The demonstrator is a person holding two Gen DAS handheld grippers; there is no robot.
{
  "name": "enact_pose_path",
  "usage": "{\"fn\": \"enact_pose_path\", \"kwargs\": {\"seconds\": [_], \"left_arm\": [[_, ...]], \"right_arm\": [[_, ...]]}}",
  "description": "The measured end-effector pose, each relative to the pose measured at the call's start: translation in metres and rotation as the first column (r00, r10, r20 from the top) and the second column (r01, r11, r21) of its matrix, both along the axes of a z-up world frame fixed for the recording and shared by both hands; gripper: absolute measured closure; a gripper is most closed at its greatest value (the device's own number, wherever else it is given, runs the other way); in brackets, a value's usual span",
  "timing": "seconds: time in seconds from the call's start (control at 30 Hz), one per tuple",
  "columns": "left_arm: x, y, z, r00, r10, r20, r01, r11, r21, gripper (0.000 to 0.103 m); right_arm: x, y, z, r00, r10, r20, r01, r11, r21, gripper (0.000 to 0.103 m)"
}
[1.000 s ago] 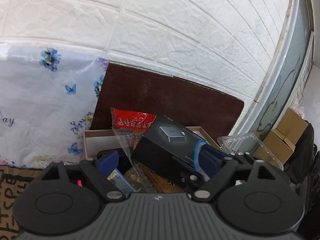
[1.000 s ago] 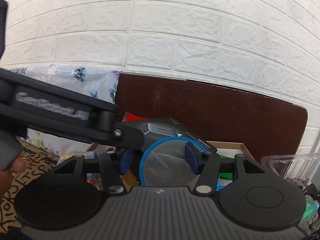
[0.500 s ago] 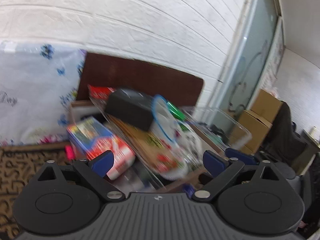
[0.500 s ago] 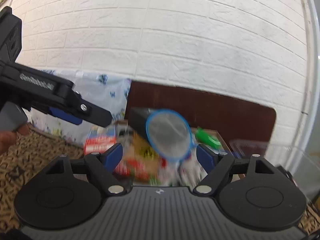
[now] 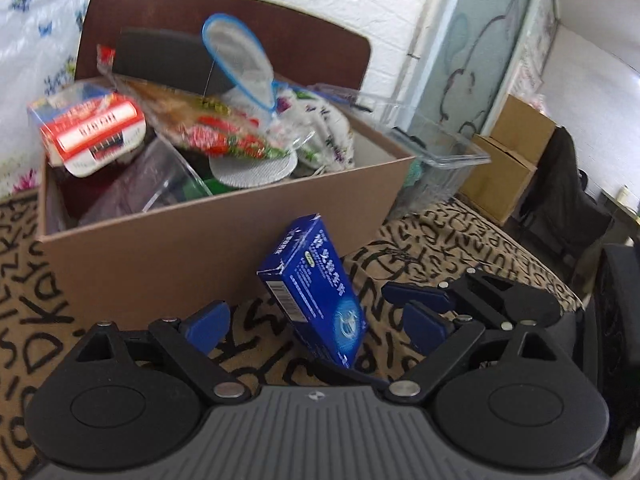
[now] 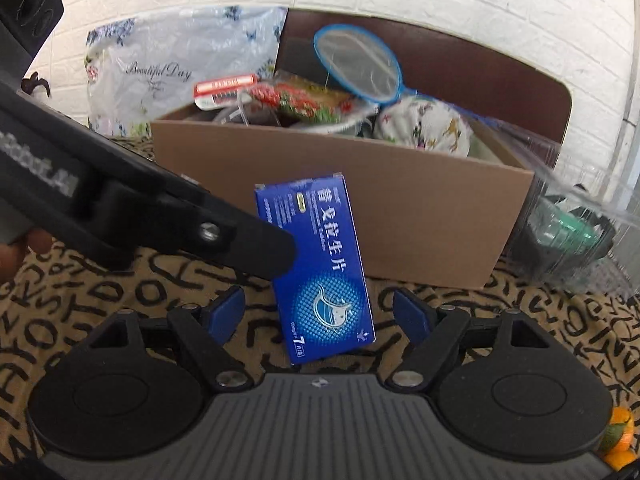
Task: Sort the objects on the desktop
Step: 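Grasp the blue medicine box beside the cardboard box with the left tool, then lift the blue medicine box into the cardboard box and open the left tool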
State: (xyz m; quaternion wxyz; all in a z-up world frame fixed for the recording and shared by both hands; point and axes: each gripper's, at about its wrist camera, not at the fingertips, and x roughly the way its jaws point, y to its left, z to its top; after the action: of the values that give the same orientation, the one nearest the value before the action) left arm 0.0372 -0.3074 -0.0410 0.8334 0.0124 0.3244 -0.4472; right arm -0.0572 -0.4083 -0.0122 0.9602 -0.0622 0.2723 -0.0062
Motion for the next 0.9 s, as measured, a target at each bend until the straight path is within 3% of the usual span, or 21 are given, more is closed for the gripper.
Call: {"fn": "enact_pose_path", "kwargs": {"seconds": [0.1,0.23,0.3,0.43,0.63,0.77,0.9], "left_arm": [[0.01,-0.011,-0.007,0.999,0.022,-0.035,-0.022,1.0,0.004,0.019],[0.012,-0.017,-0.01,0.998,0.012,-0.061,-0.013,1.0,-0.006,0.039],[0.012,-0.018,-0.009,0.998,0.005,-0.07,-0.005,1.0,0.003,0.067],[0.004,-0.011,0.001,0.996,-0.008,-0.086,0.005,0.999,-0.037,0.069],[-0.018,-0.014,0.052,0.996,-0.07,0.059,0.076,0.992,-0.096,0.073],[0.001,-0.026,0.09,0.993,-0.039,0.115,0.057,0.985,-0.16,0.073],[0.038,-0.036,0.116,0.992,0.043,0.122,-0.018,0.979,-0.202,0.073]], "right_arm": [[0.012,-0.005,-0.005,1.0,0.007,-0.022,-0.007,1.0,0.009,0.026],[0.026,-0.009,-0.009,0.997,0.036,-0.065,-0.034,0.999,0.037,0.044],[0.025,-0.009,-0.008,0.997,0.043,-0.066,-0.04,0.998,0.045,0.045],[0.01,-0.005,0.002,0.999,0.046,-0.028,-0.045,0.997,0.055,0.046],[-0.02,-0.006,0.042,0.996,0.033,0.086,-0.04,0.996,0.08,0.047],[-0.015,-0.018,0.083,0.978,0.0,0.208,-0.023,0.994,0.108,0.047],[0.02,-0.035,0.111,0.964,-0.054,0.262,0.017,0.989,0.144,0.047]]}}
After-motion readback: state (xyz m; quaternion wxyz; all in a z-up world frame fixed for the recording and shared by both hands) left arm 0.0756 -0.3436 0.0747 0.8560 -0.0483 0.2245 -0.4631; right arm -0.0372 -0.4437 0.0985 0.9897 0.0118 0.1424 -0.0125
